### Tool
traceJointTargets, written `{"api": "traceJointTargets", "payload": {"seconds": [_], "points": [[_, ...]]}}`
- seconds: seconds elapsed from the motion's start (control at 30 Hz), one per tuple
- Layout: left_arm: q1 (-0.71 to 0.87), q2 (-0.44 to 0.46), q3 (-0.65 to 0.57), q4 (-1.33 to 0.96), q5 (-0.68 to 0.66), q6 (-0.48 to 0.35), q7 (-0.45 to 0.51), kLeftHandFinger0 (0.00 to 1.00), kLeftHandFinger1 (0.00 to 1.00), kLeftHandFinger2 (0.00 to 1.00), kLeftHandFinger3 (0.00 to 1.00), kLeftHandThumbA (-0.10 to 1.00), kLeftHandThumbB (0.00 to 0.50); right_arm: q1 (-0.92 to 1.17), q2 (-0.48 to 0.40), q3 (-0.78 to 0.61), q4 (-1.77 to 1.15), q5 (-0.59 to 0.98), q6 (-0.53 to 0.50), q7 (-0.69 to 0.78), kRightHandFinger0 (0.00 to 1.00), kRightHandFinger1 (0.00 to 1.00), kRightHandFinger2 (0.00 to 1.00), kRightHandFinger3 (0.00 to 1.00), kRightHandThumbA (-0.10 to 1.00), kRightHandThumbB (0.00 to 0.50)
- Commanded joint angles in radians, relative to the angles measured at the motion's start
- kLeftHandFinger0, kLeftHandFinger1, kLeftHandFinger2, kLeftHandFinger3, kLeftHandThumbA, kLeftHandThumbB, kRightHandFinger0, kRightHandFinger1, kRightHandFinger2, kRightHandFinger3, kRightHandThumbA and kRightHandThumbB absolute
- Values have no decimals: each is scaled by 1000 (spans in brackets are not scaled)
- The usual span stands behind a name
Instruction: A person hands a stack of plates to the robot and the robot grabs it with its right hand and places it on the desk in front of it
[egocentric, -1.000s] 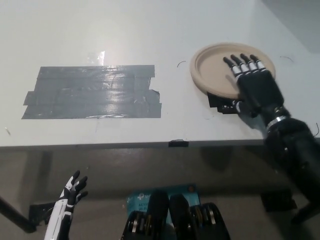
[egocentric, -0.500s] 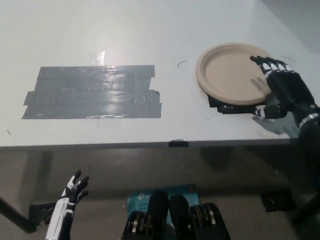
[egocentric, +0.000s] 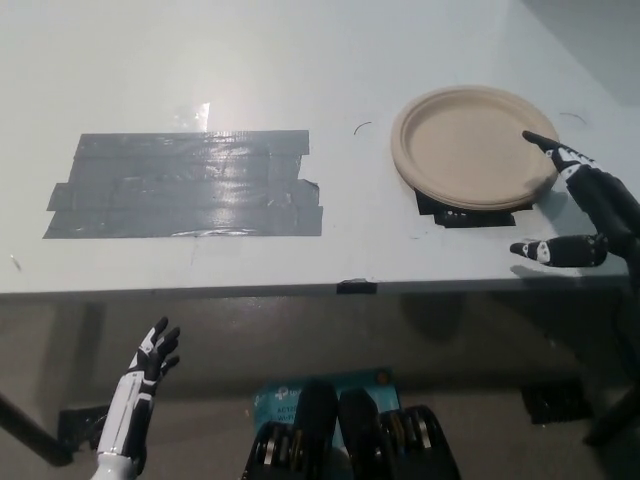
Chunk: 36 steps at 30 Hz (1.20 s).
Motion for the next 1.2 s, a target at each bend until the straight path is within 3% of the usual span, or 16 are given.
{"api": "traceJointTargets", "payload": {"seconds": [0.0, 0.1, 0.17, 0.2, 0.27, 0.37, 0.4, 0.47, 0.8, 0.83, 0.9, 0.93, 1.17], "points": [[-89, 27, -7, -32, -18, 13, -29, 968, 1000, 999, 1000, 1000, 123, -48, -253, -262, -970, 883, -187, -104, 1000, 1000, 1000, 1000, 907, 494], [-80, 25, -10, -36, -20, 21, -33, 985, 1000, 1000, 1000, 1000, 130, 43, -161, -229, -971, 712, -243, -83, 1000, 1000, 1000, 1000, 1000, 500], [-66, 24, -12, -37, -18, 20, -34, 994, 1000, 1000, 1000, 1000, 124, 126, -177, -171, -971, 865, -268, -84, 1000, 1000, 1000, 1000, 855, 499], [-64, 25, -13, -37, -17, 20, -35, 999, 1000, 1000, 1000, 1000, 118, 155, -165, -159, -971, 865, -273, -85, 1000, 1000, 1000, 1000, 870, 500], [-48, 23, -17, -38, -17, 14, -37, 1000, 1000, 1000, 1000, 1000, 111, 273, -118, -148, -967, 833, -276, -71, 1000, 1000, 1000, 1000, 1000, 500], [-27, 17, -22, -41, -16, 13, -37, 1000, 1000, 1000, 1000, 1000, 117, 392, -76, -155, -912, 868, -295, -39, 1000, 1000, 1000, 1000, 1000, 500], [-20, 16, -23, -43, -14, 12, -36, 990, 1000, 1000, 1000, 1000, 114, 420, -64, -156, -884, 898, -303, -18, 1000, 1000, 1000, 1000, 1000, 473], [-5, 13, -24, -43, -12, 6, -33, 982, 1000, 1000, 1000, 1000, 116, 478, -9, -171, -818, 891, -269, -17, 1000, 1000, 1000, 1000, 1000, 496], [45, 8, -33, -47, -23, -27, -32, 983, 1000, 1000, 1000, 1000, 134, 554, 275, -232, -393, 650, -224, 6, 1000, 1000, 1000, 1000, 1000, 424], [51, 6, -34, -47, -20, -27, -29, 1000, 1000, 1000, 1000, 1000, 156, 553, 310, -239, -304, 607, -237, 4, 1000, 1000, 1000, 1000, 1000, 378], [60, 4, -35, -48, -21, -30, -27, 1000, 1000, 1000, 1000, 1000, 164, 550, 349, -256, -209, 569, -255, 21, 1000, 1000, 1000, 1000, 1000, 350], [63, 4, -34, -50, -22, -29, -27, 1000, 1000, 1000, 1000, 1000, 170, 546, 361, -258, -167, 543, -263, 28, 1000, 1000, 1000, 1000, 1000, 289], [78, -2, -31, -62, -33, -21, -32, 1000, 1000, 1000, 1000, 1000, 163, 552, 397, -285, -115, 531, -240, 91, 1000, 1000, 1000, 1000, 1000, 287]]}}
